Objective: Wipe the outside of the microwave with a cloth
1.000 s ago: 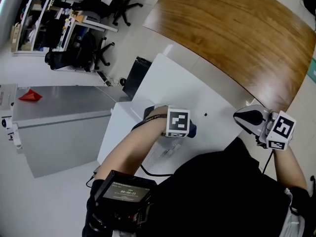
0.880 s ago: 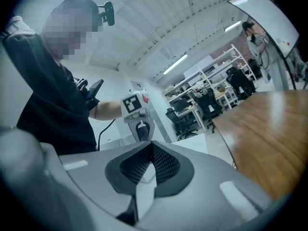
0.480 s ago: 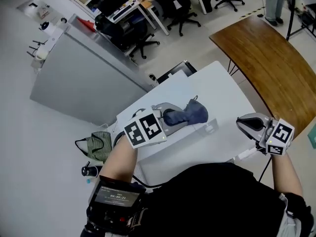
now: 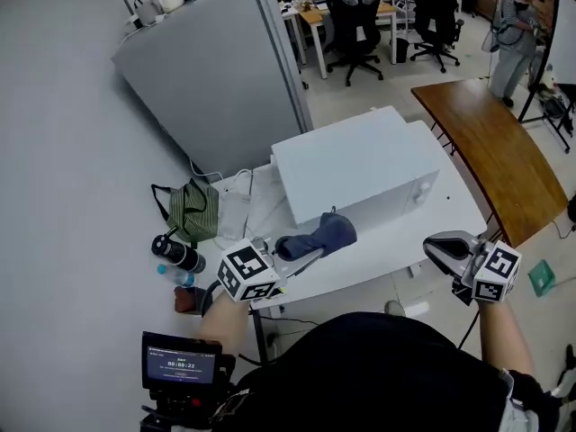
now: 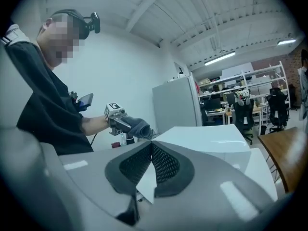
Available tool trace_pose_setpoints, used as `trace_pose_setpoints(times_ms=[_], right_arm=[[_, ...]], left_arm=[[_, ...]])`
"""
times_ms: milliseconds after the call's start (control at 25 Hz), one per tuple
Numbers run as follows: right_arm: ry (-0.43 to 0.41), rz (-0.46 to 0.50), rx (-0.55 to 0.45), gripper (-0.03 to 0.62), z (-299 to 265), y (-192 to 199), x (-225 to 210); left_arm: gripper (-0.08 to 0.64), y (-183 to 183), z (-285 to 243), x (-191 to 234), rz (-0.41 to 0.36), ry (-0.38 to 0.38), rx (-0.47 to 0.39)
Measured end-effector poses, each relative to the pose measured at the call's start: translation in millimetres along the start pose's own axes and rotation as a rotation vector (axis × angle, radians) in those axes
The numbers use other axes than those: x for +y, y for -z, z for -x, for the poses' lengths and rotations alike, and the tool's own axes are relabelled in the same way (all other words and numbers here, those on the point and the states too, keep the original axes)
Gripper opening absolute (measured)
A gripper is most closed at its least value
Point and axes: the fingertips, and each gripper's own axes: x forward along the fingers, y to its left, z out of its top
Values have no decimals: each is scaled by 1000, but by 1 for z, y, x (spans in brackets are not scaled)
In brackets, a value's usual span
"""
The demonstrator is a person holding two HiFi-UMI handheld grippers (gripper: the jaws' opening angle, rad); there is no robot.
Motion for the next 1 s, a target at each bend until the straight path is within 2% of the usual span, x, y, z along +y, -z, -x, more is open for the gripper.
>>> trace_pose_setpoints(times_ms=[120,320,520,640,840,1000], right_arm=[[-26,23,-4,6,1,-8,32],[-86,59,-43,6,25,-15,59],[-145,67,-61,6,93,6,70],[-177,59,-56,6,145,30,74],[-222,9,-33,6,208,72,76],[-273,-22,-32,6,226,82,98]], left_arm=[[59,21,27,-33,72,-29,-57],[60,36,37,-86,112,-118,-99],[60,24,1,-141,216,-194,-239],[60,13,-33,-181,246,-228,-300],[60,6,-83,-249,265,-248,-307],[60,3,-85,-291,240,-279,-269]])
